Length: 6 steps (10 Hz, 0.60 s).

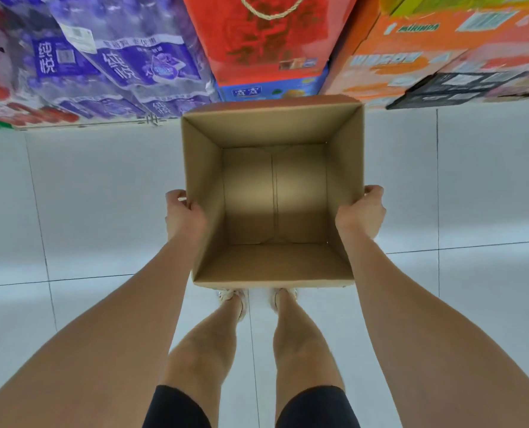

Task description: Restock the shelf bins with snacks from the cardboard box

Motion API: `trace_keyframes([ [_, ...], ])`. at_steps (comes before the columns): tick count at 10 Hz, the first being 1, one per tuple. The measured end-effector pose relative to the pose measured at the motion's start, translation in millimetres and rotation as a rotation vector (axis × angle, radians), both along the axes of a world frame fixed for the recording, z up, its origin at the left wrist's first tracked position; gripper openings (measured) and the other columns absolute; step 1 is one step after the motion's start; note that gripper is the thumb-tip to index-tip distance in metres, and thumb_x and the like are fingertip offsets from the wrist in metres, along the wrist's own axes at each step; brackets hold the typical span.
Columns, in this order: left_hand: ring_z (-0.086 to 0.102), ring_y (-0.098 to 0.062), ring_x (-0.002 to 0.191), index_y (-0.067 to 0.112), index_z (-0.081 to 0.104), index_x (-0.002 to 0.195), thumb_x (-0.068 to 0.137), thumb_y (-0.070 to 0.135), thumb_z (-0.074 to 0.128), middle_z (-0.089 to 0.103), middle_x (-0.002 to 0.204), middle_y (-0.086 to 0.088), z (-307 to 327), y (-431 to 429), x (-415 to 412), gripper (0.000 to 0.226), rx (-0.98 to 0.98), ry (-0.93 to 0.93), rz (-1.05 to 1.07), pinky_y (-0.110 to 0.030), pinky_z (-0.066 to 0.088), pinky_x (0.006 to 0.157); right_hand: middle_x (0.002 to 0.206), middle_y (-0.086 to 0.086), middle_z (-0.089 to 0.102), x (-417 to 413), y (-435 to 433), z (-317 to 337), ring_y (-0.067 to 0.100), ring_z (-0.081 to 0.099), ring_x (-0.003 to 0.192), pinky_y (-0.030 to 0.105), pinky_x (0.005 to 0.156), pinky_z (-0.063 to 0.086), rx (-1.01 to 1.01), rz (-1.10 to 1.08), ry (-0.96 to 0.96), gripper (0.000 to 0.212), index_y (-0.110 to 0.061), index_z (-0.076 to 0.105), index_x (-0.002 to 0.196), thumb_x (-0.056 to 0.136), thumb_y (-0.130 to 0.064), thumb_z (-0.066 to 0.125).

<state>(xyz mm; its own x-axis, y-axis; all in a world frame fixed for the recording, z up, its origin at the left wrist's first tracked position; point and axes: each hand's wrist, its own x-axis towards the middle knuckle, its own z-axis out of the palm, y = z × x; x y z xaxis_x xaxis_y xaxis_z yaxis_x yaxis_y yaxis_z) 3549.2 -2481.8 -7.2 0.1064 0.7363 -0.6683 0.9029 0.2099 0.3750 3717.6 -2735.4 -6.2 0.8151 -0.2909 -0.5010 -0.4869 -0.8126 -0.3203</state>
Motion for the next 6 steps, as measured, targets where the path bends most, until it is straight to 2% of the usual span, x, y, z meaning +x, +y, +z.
trace_keyframes([
  [1, 0.066, -0.027, 0.096, 0.027, 0.042, 0.141, 0.104, 0.009, 0.041, 0.063, 0.121, -0.003, -32, 9, 25, 0.041, -0.023, -0.053, 0.080, -0.041, 0.059, 0.086, 0.125, 0.013, 0.062, 24, 20, -30, 0.033, 0.062, 0.108, 0.037, 0.080, 0.051, -0.004, 0.050, 0.014, 0.053, -0.013, 0.047, 0.140, 0.091, 0.003, 0.057],
  [2, 0.063, -0.032, 0.099, 0.028, 0.030, 0.151, 0.099, 0.002, 0.042, 0.060, 0.128, -0.010, -57, 13, 43, 0.060, -0.132, -0.024, 0.020, -0.037, 0.054, 0.074, 0.140, 0.016, 0.053, 42, 34, -53, 0.036, 0.056, 0.125, 0.043, 0.102, 0.051, -0.021, 0.095, 0.092, 0.072, -0.013, 0.037, 0.154, 0.088, -0.004, 0.063],
  [3, 0.058, -0.036, 0.116, 0.024, 0.017, 0.160, 0.097, -0.002, 0.047, 0.051, 0.143, -0.013, -61, 12, 55, 0.074, -0.177, 0.022, -0.147, -0.039, 0.055, 0.083, 0.149, 0.017, 0.045, 50, 44, -62, 0.038, 0.049, 0.135, 0.048, 0.110, 0.048, 0.007, 0.173, 0.160, 0.089, -0.012, 0.016, 0.162, 0.088, -0.010, 0.065],
  [4, 0.043, -0.039, 0.140, 0.017, 0.007, 0.164, 0.097, -0.001, 0.049, 0.031, 0.162, -0.013, -52, 13, 59, 0.081, -0.184, 0.072, -0.227, -0.047, 0.050, 0.107, 0.150, 0.020, 0.041, 48, 54, -57, 0.039, 0.045, 0.136, 0.050, 0.114, 0.043, -0.094, 0.227, 0.144, 0.090, -0.008, 0.015, 0.161, 0.088, -0.015, 0.066],
  [5, 0.042, -0.039, 0.138, 0.013, 0.021, 0.160, 0.095, 0.006, 0.053, 0.031, 0.156, -0.012, -28, 14, 59, 0.072, -0.087, 0.074, -0.307, -0.051, 0.046, 0.111, 0.146, 0.019, 0.043, 34, 79, -26, 0.039, 0.047, 0.131, 0.048, 0.112, 0.042, -0.154, 0.347, -0.010, 0.070, -0.010, 0.032, 0.152, 0.092, -0.018, 0.066],
  [6, 0.056, -0.030, 0.123, 0.017, 0.043, 0.148, 0.097, 0.011, 0.056, 0.050, 0.141, -0.010, 11, 21, 56, 0.053, -0.022, -0.104, -0.320, -0.048, 0.053, 0.103, 0.127, 0.008, 0.061, 14, 113, 17, 0.020, 0.057, 0.105, 0.032, 0.090, 0.048, 0.172, 0.452, -0.084, 0.041, -0.015, 0.057, 0.138, 0.097, -0.015, 0.061],
])
